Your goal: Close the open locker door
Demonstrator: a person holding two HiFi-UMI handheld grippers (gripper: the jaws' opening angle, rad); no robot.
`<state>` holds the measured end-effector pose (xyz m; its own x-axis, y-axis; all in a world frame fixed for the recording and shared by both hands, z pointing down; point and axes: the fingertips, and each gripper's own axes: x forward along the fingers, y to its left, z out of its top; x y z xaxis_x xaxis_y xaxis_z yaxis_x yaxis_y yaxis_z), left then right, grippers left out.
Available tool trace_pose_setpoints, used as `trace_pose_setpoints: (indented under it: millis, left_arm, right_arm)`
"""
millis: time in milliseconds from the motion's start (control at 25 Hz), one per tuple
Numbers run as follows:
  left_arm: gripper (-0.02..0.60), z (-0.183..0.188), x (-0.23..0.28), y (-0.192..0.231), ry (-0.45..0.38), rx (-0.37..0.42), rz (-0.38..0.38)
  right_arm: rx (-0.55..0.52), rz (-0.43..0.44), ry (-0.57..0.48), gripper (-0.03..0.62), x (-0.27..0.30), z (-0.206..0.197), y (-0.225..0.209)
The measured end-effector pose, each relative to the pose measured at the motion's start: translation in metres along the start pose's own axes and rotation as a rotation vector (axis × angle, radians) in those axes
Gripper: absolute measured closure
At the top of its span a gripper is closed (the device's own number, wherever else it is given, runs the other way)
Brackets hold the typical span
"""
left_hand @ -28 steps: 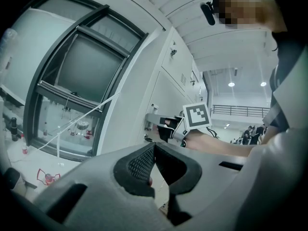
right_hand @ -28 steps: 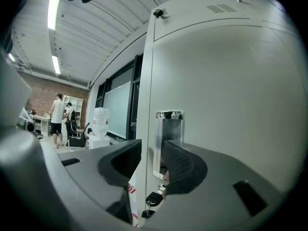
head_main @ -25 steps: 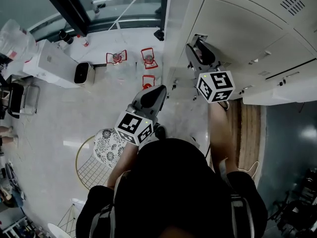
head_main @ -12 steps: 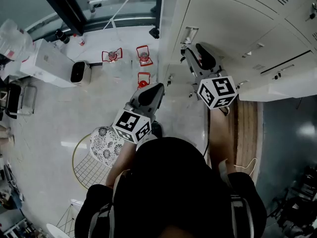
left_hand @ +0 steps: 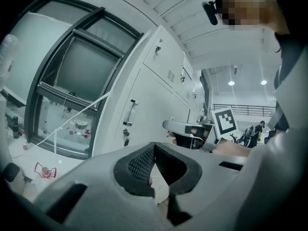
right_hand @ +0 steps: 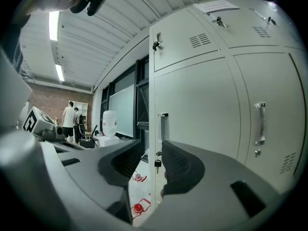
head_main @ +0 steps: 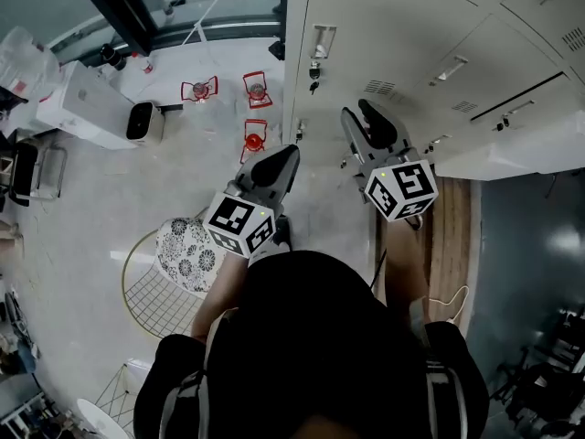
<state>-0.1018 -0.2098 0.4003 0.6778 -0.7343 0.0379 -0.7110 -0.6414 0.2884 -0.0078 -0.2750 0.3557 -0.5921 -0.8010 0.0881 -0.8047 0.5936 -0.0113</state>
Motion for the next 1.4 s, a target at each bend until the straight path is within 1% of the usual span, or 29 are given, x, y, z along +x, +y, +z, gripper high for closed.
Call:
trace_pose_setpoints:
  millis: [160, 400, 560, 840, 1040, 1200, 1400]
  left_arm:
    - [0.563, -0.011, 0.001, -0.030, 0.012, -0.010, 0.000]
    - [0.563, -0.037, 0.003, -0.084, 0.052, -0.003, -0.008]
    - [0.563, -0.054, 0.004, -0.116, 0.071, -0.007, -0.017]
    - [0.563, -0.070, -0.004, -0.172, 0.085, 0.011, -0.046]
    - [0.563, -0.083, -0.016, -0.202, 0.090, 0.017, -0.050]
    - [0.563, -0.090, -0.029, -0.220, 0.086, 0.025, -0.040]
    - [0.563, -0.088, -0.046, -0.237, 0.070, 0.042, -0.014]
  right_arm:
    - [0.018, 0.010, 0.011, 0.467, -0.038, -0.011, 0.003]
    - [0.040, 0.012, 0.033, 0.484, -0.096, -0.033, 0.001]
    - [0.056, -0.002, 0.042, 0.507, -0.135, -0.046, -0.002]
    - [0.086, -0.041, 0.029, 0.554, -0.200, -0.056, -0.002]
    - [0.075, -0.042, 0.029, 0.574, -0.236, -0.062, 0.009]
    - [0.065, -0.030, 0.007, 0.585, -0.261, -0.058, 0.022]
    - [0.067, 0.008, 0.004, 0.588, -0.287, -0.056, 0.038]
